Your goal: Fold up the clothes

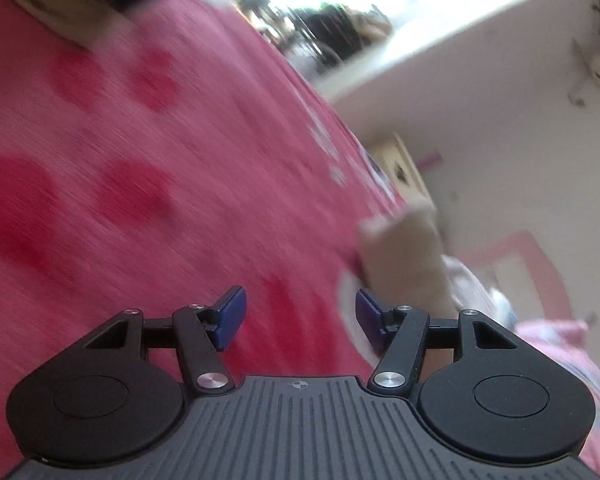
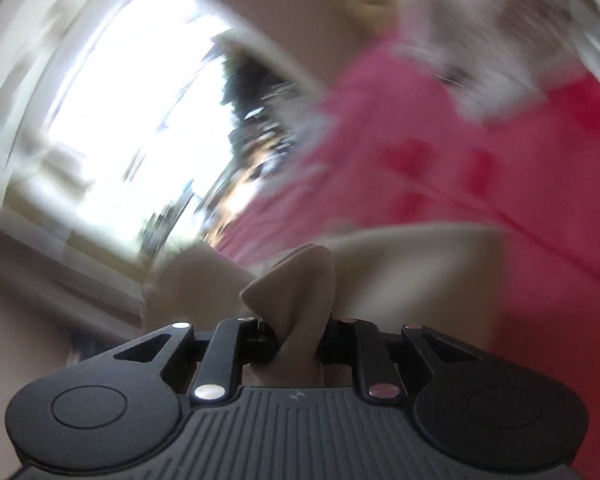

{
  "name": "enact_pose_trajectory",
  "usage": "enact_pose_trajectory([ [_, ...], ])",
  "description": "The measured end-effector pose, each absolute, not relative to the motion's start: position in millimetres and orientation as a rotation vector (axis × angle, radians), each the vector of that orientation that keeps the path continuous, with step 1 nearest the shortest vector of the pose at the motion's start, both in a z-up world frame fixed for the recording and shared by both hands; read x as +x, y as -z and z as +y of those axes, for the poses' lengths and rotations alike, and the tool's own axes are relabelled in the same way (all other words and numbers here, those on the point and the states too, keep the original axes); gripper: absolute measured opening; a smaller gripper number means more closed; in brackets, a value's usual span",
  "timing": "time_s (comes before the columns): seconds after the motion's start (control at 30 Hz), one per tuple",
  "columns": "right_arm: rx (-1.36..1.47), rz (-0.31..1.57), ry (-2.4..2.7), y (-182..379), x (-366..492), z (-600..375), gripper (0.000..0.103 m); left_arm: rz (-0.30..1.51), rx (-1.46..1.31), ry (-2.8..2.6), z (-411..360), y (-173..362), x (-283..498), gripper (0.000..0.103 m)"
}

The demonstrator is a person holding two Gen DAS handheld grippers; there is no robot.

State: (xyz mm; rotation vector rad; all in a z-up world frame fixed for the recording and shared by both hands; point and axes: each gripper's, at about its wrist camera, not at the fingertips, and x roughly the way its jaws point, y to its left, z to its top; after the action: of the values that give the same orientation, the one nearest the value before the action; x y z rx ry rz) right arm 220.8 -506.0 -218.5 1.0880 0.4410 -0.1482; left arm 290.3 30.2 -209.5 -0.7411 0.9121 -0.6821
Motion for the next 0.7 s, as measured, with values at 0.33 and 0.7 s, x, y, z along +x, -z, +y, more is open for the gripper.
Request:
enact_pose_trajectory([
  [0.33, 1.113, 0.349, 0.119, 242.5, 194.6, -531.4, 0.018, 1.081, -0.741, 0.903, -101.0, 194.4, 273.5, 0.073],
  [0.7, 1.043, 0.321, 0.168, 223.8, 155.2, -562.0, 0.063, 1.178, -0.692, 0.808, -177.6, 214.5, 289.3, 0.086],
])
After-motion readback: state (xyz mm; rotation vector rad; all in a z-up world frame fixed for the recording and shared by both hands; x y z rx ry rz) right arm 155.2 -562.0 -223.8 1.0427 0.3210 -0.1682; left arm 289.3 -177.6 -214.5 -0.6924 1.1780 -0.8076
